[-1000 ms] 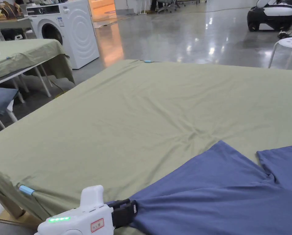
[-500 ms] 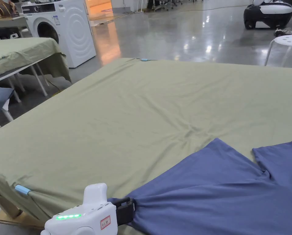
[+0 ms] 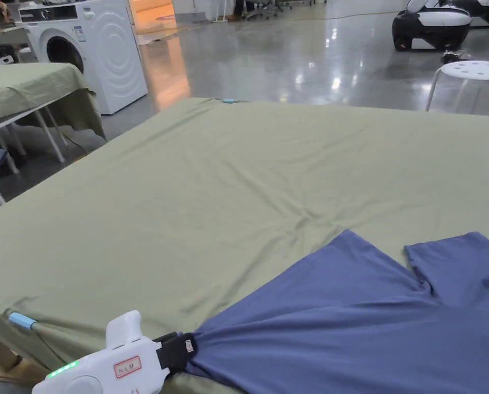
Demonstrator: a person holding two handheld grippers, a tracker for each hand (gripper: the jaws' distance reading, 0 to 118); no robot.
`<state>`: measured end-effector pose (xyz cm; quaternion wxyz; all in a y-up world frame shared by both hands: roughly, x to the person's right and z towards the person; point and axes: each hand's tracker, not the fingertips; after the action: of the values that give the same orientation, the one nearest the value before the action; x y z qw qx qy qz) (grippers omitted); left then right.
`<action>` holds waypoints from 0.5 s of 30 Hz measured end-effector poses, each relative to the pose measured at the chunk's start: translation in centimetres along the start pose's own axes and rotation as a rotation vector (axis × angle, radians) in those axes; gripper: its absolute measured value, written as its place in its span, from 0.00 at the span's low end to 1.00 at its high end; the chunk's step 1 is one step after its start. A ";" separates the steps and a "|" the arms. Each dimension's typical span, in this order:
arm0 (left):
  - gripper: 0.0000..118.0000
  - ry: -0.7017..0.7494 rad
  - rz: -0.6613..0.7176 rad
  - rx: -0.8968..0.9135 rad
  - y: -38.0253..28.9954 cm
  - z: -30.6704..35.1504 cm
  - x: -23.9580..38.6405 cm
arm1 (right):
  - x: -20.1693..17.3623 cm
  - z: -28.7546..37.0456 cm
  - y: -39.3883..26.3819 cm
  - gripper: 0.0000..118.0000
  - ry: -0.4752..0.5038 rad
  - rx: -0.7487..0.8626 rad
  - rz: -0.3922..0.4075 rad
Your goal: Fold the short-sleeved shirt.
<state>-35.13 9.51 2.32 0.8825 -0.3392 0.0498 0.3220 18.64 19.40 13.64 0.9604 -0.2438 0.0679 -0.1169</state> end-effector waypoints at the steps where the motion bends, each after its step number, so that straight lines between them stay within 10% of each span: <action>1: 0.07 -0.026 0.020 -0.013 0.1 -0.1 -0.3 | 0.1 -0.1 0.1 0.00 0.000 0.003 0.004; 15: 0.07 0.011 -0.100 0.057 -1.2 -0.3 0.0 | -0.1 -3.1 5.2 0.00 0.023 0.054 0.090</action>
<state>-34.33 8.66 2.78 0.9065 -0.3179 0.0466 0.2740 18.99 22.44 8.46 0.9701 -0.2129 0.0868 -0.0782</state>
